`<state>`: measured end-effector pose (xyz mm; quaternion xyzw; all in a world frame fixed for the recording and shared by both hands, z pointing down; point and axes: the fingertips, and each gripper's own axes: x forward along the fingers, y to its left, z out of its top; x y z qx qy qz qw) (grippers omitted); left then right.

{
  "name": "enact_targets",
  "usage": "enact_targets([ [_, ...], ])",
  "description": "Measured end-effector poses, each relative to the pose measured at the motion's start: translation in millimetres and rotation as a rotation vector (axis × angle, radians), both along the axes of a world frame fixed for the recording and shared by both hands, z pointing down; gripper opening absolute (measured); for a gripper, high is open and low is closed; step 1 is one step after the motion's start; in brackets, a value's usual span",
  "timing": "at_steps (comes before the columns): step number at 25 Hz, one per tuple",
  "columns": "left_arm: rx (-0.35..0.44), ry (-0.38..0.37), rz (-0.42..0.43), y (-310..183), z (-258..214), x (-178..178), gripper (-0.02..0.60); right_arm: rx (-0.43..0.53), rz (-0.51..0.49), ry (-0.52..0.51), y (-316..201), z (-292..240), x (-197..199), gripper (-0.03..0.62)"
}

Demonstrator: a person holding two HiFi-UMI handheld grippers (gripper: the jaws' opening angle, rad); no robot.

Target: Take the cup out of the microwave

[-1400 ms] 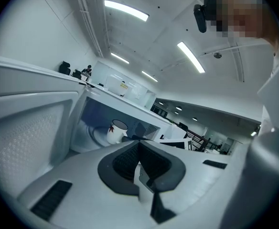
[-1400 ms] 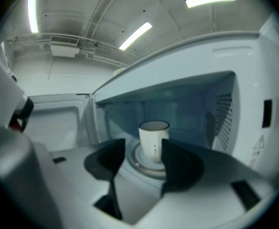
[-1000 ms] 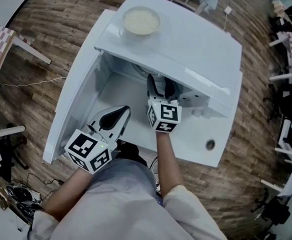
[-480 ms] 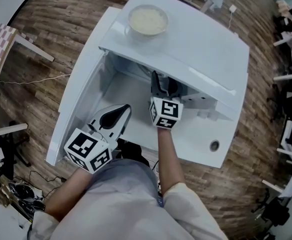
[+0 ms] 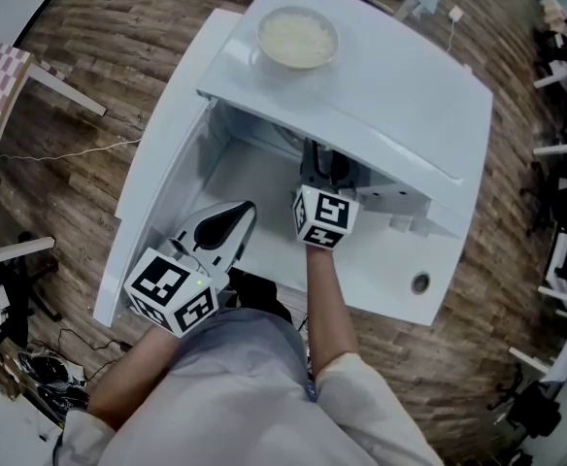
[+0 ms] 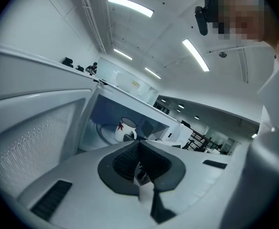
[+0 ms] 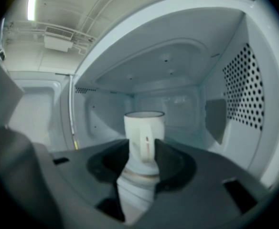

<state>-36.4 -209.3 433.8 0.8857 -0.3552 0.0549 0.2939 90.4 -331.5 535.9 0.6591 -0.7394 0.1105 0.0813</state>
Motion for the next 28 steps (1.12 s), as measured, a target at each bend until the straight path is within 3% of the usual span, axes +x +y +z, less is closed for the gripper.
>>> enact_targets([
  [11, -0.021, 0.020, 0.004, -0.6, 4.1, 1.3, 0.009, -0.016, 0.024, 0.018, -3.9, 2.1, 2.4, 0.149],
  [16, -0.014, 0.022, -0.002, -3.5, 2.3, -1.2, 0.009, -0.027, 0.028, 0.019, -4.3, 2.3, 1.8, 0.091],
  [28, -0.019, 0.019, -0.006, -2.8, 2.5, 0.4, 0.011, -0.041, 0.031, 0.046, -0.9, -0.4, 3.6, 0.077],
])
